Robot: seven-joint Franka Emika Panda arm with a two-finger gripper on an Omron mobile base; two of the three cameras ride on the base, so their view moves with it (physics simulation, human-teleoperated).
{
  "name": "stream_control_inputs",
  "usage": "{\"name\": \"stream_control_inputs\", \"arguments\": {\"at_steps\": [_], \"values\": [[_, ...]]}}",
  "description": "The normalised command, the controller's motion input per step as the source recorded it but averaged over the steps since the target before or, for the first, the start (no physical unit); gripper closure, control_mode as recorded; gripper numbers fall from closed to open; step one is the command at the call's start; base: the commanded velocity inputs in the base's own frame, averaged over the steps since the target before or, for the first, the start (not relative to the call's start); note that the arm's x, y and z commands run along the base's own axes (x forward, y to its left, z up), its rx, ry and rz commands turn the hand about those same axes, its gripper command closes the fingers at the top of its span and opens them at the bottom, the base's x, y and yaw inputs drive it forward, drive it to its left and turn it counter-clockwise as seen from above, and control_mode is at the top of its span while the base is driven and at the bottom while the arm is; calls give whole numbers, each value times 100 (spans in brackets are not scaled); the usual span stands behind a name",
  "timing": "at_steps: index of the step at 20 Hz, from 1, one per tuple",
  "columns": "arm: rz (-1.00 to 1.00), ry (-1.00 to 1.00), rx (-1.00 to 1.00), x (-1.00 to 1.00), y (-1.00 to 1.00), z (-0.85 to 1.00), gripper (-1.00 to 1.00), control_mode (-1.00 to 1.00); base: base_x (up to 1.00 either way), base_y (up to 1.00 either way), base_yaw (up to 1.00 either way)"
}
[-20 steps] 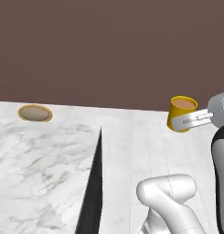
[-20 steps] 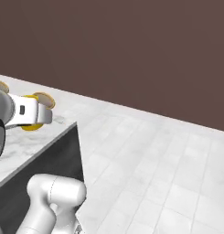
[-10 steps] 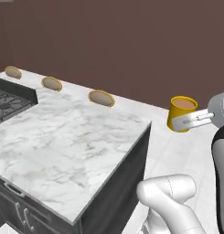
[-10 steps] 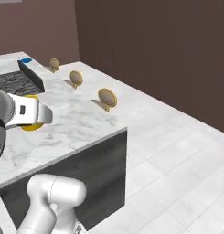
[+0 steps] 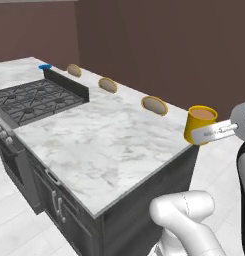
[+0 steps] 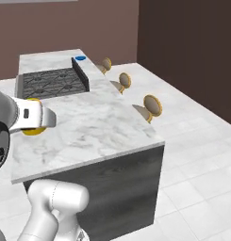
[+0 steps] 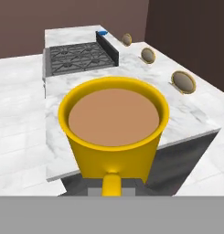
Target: Pick the cup of tea, navigate to the dining table, and place it on the saucer.
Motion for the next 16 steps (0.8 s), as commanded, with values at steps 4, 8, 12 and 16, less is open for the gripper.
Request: {"name": "stream_control_inputs", "arguments": {"at_steps": [4, 8, 12, 16], "values": [[0, 0, 0, 0, 0, 0, 100, 100, 89, -59, -9], [0, 0, 0, 0, 0, 0, 100, 100, 81, -100, -4], [0, 0, 0, 0, 0, 0, 100, 100, 34, -100, 0], [0, 0, 0, 0, 0, 0, 100, 100, 4, -100, 0]]}}
